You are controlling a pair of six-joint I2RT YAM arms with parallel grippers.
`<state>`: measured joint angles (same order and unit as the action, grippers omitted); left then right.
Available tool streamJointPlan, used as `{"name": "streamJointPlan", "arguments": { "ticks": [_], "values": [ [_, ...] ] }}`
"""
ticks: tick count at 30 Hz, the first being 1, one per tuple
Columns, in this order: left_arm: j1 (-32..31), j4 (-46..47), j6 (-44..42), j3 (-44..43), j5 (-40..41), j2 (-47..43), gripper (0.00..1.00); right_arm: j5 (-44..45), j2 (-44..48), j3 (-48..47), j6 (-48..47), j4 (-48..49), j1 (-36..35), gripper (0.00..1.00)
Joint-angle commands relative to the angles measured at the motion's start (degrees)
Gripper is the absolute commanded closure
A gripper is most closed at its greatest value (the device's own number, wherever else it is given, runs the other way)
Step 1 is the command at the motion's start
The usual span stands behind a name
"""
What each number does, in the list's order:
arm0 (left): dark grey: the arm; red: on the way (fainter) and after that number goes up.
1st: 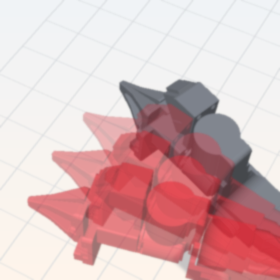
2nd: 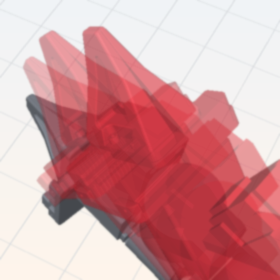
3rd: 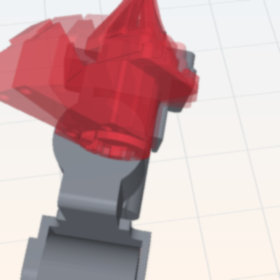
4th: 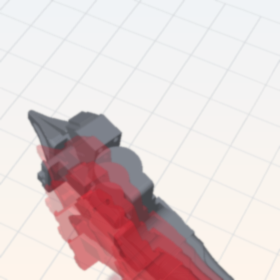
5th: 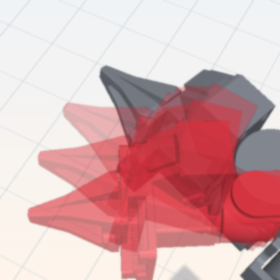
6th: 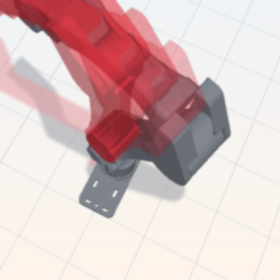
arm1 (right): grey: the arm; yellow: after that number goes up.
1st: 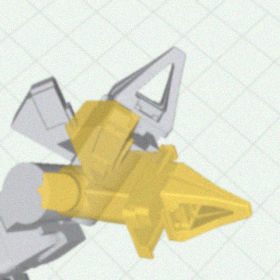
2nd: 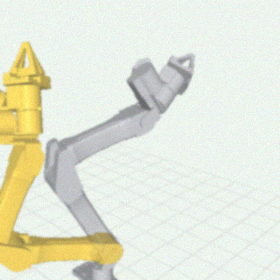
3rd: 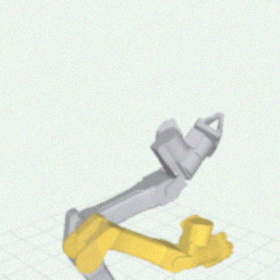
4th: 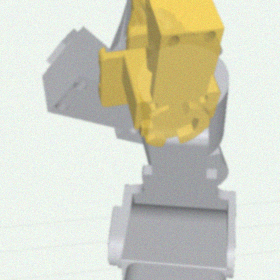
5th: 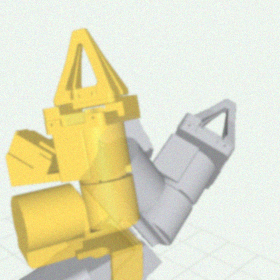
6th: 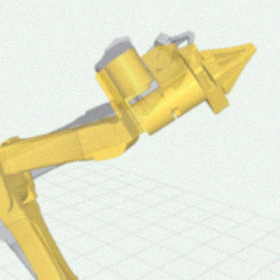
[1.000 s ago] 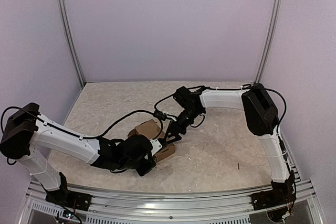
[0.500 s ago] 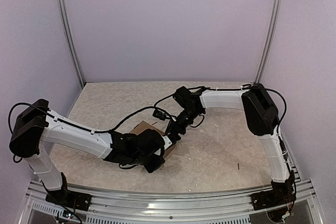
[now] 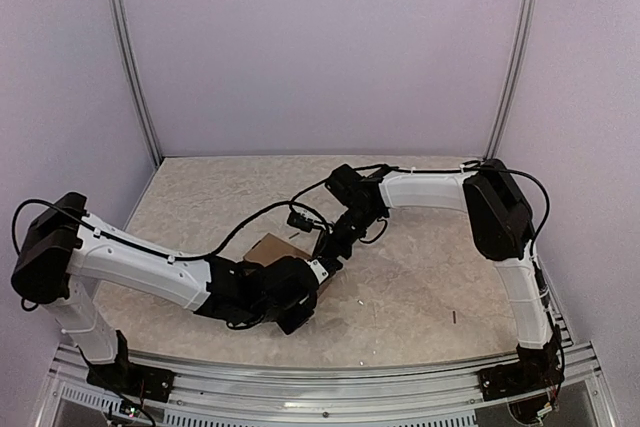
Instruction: Fold the paper box
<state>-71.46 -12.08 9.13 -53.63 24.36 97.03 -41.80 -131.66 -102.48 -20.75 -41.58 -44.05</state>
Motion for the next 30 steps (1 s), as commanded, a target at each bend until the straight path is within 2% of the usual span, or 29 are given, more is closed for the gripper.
{"name": "streamJointPlan", "arguments": {
  "ticks": [1,5,9,12,16,19,24,27,30],
  "values": [
    [-0.1,0.0,2.1,-1.0,7.5,-7.5,0.75,5.2,-1.2,1.4,-1.5,-3.1,-1.8,0.26],
    [-0.6,-0.3,3.4,2.3,12.5,-14.1,0.67,5.1,-1.2,1.3,-1.5,-3.2,-1.9,0.26],
    [-0.6,-4.9,14.6,7.6,17.3,-21.1,0.62,4.9,-1.1,1.3,-1.6,-3.3,-1.9,0.26],
    [-1.7,-9.0,20.9,10.9,13.9,-24.4,0.62,4.7,-1.1,1.4,-1.6,-3.4,-1.9,0.26],
    [-5.2,-16.1,27.2,13.1,12.9,-24.0,0.70,4.5,-1.1,1.3,-1.6,-3.3,-1.8,0.26],
    [-6.5,-16.5,27.1,13.4,10.4,-21.5,0.76,4.4,-1.1,1.4,-1.7,-3.5,-1.9,0.26],
    [-6.7,-13.6,22.1,11.5,7.7,-14.7,0.83,4.1,-1.2,1.6,-1.7,-3.4,-1.9,0.26],
    [-6.7,-11.4,19.7,10.2,6.2,-10.4,0.83,3.7,-1.4,1.5,-1.6,-3.5,-1.9,0.26],
    [-6.7,-8.8,17.9,8.9,5.2,-7.9,0.78,3.6,-1.7,1.4,-1.6,-3.6,-1.8,0.26]
  ]
}}
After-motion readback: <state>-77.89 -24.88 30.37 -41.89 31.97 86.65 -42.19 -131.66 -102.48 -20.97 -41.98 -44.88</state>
